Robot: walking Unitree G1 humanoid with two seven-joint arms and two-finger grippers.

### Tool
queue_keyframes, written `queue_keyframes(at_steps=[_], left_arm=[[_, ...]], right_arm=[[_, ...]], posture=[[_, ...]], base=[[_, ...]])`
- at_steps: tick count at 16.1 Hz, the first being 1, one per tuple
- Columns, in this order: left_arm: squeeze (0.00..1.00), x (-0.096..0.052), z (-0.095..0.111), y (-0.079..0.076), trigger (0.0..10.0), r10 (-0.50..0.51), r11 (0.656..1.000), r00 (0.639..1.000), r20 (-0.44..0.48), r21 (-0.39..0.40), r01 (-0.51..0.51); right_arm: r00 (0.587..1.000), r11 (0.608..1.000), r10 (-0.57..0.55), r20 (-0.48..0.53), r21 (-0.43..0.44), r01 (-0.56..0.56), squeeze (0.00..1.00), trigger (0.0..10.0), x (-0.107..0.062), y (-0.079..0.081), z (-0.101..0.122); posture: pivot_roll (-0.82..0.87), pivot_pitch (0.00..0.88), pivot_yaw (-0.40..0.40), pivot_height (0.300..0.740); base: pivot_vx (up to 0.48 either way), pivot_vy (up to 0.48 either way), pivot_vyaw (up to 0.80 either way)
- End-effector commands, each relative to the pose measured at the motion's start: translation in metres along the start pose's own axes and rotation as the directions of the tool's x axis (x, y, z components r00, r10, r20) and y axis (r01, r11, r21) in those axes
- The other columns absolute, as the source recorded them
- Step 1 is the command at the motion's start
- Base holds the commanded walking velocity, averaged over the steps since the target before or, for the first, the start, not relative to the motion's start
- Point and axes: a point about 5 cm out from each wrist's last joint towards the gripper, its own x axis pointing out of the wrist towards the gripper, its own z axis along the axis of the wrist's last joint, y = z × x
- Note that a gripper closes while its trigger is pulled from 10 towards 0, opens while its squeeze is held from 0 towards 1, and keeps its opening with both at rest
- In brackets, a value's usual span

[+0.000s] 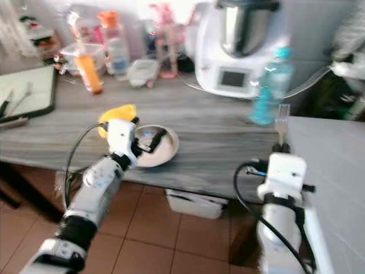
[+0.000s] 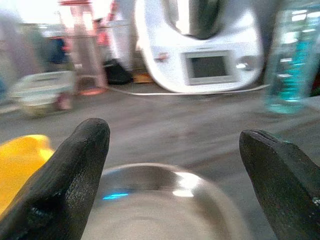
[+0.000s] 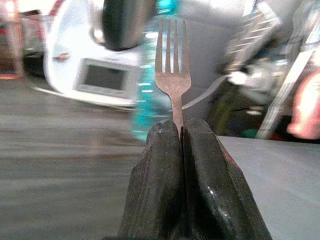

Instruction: Setting the table

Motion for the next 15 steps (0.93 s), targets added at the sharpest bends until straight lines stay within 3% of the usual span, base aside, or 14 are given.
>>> queue_keyframes(at_steps=[1,5,9,11,15], left_arm=[[0.00,-0.002,0.006,0.006,10.0,0.016,1.000,0.999,0.028,0.024,-0.017],[0.00,-0.017,0.009,0.015,10.0,-0.055,0.995,0.998,0.030,0.086,0.053],[0.00,-0.030,0.016,0.029,10.0,-0.146,0.985,0.989,0.006,0.099,0.144],[0.00,-0.037,0.020,0.030,10.0,-0.256,0.960,0.967,-0.021,0.111,0.256],[0.00,-0.040,0.025,0.035,10.0,-0.298,0.943,0.954,-0.041,0.143,0.301]], right_arm=[[1.000,1.000,0.011,0.019,0.007,-0.011,0.00,10.0,0.003,0.002,0.004],[0.998,0.998,0.059,0.021,0.032,-0.059,0.00,10.0,0.007,0.012,0.006],[0.991,0.987,0.130,0.009,0.095,-0.131,0.00,10.0,0.011,0.027,0.007],[0.986,0.974,0.167,0.007,0.156,-0.166,0.00,10.0,0.016,0.040,0.009],[0.976,0.936,0.200,-0.086,0.311,-0.165,0.00,10.0,0.021,0.064,0.001]], posture=[[0.05,0.078,0.028,0.740],[0.07,0.080,0.019,0.740],[0.10,0.078,0.008,0.740],[0.12,0.078,0.004,0.740],[0.14,0.090,0.006,0.740]], base=[[0.000,0.000,0.00],[0.000,0.000,0.00],[0.000,0.000,0.00],[0.000,0.000,0.00],[0.000,0.000,0.00]])
